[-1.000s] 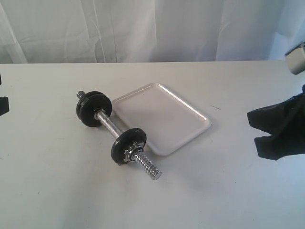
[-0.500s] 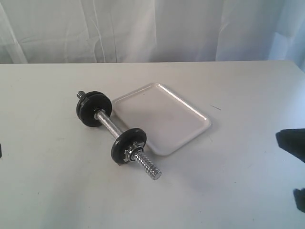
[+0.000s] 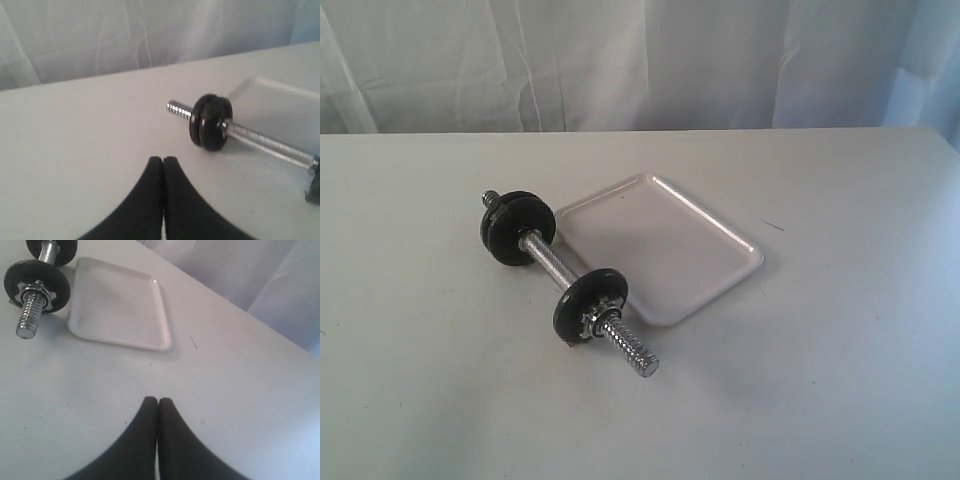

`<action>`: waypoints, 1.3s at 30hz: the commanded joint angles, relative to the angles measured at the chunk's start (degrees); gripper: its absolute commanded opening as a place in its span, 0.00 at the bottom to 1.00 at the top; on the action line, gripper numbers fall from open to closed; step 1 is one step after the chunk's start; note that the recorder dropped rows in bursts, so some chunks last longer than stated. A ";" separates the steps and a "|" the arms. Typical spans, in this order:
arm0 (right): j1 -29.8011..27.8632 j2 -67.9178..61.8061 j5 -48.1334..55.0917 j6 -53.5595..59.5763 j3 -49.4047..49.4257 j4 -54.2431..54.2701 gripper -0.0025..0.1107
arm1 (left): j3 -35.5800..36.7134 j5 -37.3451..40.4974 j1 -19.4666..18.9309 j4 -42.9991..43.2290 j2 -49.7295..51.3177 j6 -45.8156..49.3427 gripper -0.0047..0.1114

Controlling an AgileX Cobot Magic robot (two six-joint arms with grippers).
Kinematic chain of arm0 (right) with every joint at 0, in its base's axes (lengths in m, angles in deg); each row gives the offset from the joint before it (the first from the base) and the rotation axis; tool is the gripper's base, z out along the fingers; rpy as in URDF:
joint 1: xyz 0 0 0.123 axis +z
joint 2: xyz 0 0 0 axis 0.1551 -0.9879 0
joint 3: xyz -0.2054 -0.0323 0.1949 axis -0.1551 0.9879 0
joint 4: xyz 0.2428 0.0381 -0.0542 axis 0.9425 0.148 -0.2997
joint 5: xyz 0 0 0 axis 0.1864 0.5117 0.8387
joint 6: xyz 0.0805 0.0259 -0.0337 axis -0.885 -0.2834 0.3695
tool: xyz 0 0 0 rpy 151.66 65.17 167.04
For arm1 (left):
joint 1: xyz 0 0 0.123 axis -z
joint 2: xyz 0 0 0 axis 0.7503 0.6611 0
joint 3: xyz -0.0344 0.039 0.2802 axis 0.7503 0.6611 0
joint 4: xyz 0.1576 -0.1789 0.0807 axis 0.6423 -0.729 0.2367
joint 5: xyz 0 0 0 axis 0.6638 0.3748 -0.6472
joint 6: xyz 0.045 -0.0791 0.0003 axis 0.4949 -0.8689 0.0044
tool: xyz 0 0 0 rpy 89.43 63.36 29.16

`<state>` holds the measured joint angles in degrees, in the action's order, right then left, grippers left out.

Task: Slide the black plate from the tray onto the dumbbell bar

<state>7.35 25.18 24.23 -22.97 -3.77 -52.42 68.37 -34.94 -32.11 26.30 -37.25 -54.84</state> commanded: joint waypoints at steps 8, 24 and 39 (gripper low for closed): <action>-0.30 10.18 -0.29 0.46 11.53 -2.95 0.02 | 7.34 11.31 0.15 -0.15 -0.37 -0.12 0.04; -0.30 10.18 -5.52 0.58 12.89 2.79 0.02 | 7.34 11.59 0.15 -0.15 -0.37 -0.12 0.04; -10.41 10.18 -13.46 -29.14 16.69 -7.74 0.02 | 7.34 11.59 0.15 -0.15 -0.37 -0.12 0.04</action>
<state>-1.71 35.09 12.32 -53.52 12.60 -59.43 75.37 -23.97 -32.11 26.30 -37.25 -54.84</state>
